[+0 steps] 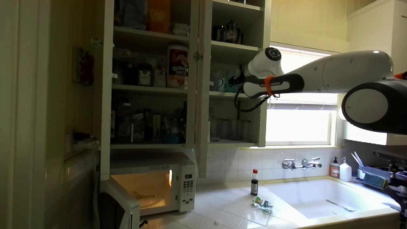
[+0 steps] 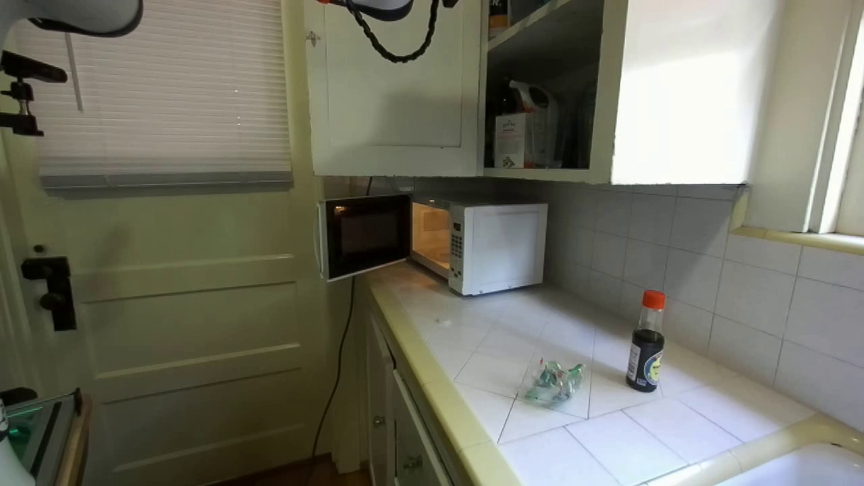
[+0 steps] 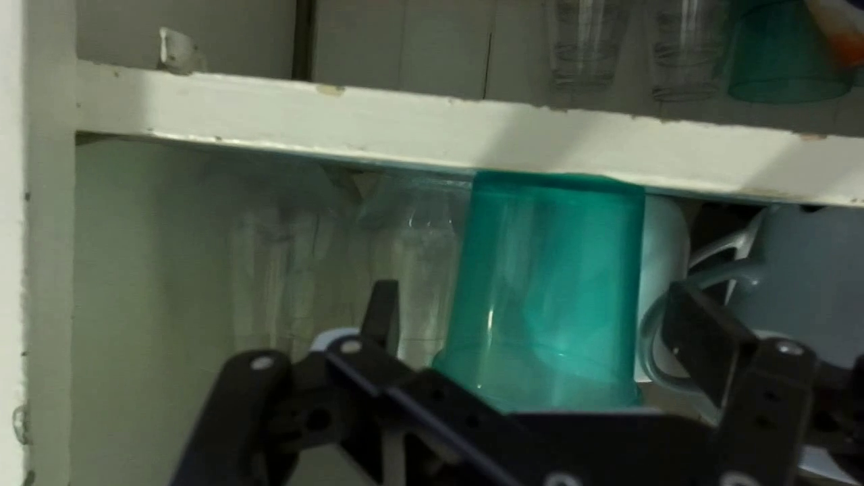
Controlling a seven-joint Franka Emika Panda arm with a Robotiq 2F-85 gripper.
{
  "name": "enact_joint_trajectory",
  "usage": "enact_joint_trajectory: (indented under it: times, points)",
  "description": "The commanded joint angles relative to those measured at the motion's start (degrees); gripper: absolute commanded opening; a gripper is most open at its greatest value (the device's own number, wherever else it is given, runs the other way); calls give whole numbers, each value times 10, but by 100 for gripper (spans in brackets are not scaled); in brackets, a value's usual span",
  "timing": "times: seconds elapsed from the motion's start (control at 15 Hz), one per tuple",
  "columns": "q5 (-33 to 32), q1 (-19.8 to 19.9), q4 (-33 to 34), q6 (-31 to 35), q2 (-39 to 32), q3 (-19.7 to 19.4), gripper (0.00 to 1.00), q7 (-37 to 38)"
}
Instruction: Move the blue cup to the bottom shelf
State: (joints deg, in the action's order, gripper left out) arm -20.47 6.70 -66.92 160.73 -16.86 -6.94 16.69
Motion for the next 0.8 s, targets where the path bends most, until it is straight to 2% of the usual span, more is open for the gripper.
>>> enact_joint_trajectory:
  times: [0.0, 0.73]
  points:
    - [6, 2, 47, -17, -33, 2, 100, -8]
    - [34, 16, 148, -39, -108, 18, 100, -20]
